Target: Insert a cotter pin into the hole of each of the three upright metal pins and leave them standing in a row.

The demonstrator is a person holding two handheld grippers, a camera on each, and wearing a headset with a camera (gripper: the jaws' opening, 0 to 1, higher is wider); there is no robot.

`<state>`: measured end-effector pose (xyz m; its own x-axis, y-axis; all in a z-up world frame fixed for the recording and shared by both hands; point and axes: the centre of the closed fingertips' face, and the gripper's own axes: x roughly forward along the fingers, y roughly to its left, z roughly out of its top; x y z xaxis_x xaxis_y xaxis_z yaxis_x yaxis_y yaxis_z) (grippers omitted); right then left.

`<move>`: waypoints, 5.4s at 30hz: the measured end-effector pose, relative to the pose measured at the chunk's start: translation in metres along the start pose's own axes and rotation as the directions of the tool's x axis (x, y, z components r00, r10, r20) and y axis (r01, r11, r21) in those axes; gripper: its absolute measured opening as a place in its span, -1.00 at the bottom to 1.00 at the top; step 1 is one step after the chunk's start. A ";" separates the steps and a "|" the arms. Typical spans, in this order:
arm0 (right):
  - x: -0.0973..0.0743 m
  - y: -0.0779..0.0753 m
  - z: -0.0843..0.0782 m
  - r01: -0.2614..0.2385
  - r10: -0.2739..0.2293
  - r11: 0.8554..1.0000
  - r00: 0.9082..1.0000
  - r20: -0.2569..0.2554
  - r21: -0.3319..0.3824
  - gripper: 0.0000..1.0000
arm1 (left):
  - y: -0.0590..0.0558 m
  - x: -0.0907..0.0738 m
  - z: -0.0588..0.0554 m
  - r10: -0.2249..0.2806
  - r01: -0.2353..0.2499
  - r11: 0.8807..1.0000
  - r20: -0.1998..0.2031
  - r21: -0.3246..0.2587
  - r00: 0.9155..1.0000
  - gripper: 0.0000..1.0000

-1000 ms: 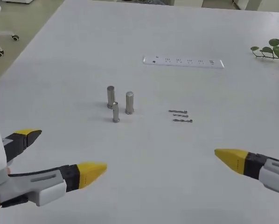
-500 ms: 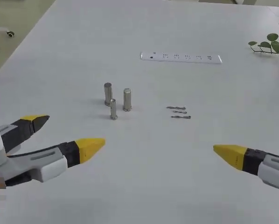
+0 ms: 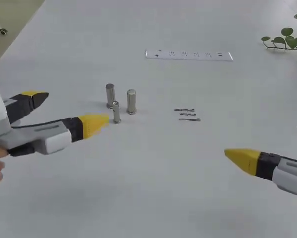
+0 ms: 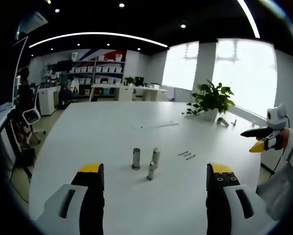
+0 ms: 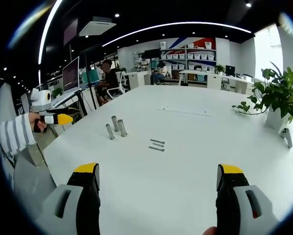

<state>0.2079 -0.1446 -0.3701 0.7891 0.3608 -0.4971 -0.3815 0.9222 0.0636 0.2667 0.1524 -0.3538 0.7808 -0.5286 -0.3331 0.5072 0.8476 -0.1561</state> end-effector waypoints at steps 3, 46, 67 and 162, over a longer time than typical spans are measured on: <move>0.001 0.000 0.001 0.001 -0.001 1.000 1.000 -0.002 0.000 0.97 | 0.004 0.008 0.009 -0.009 0.009 1.000 0.015 -0.005 1.000 0.66; 0.013 -0.005 0.000 0.014 -0.014 1.000 0.998 -0.058 -0.012 0.97 | 0.036 0.104 -0.004 -0.104 0.105 0.994 -0.086 0.005 0.991 -0.15; 0.015 0.000 -0.016 -0.006 0.002 1.000 0.993 -0.115 -0.030 0.97 | 0.043 0.136 -0.045 -0.099 0.119 0.989 -0.207 0.088 0.973 -0.49; 0.005 0.034 -0.011 -0.117 0.112 0.989 0.992 -0.059 -0.089 0.97 | -0.085 0.048 -0.054 -0.204 0.235 0.946 -0.156 0.223 0.966 -0.83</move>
<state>0.1934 -0.1126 -0.3793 0.7115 0.4531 -0.5371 -0.5129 0.8573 0.0438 0.2414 0.0571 -0.4069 0.5942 -0.6761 -0.4356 0.7450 0.6668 -0.0186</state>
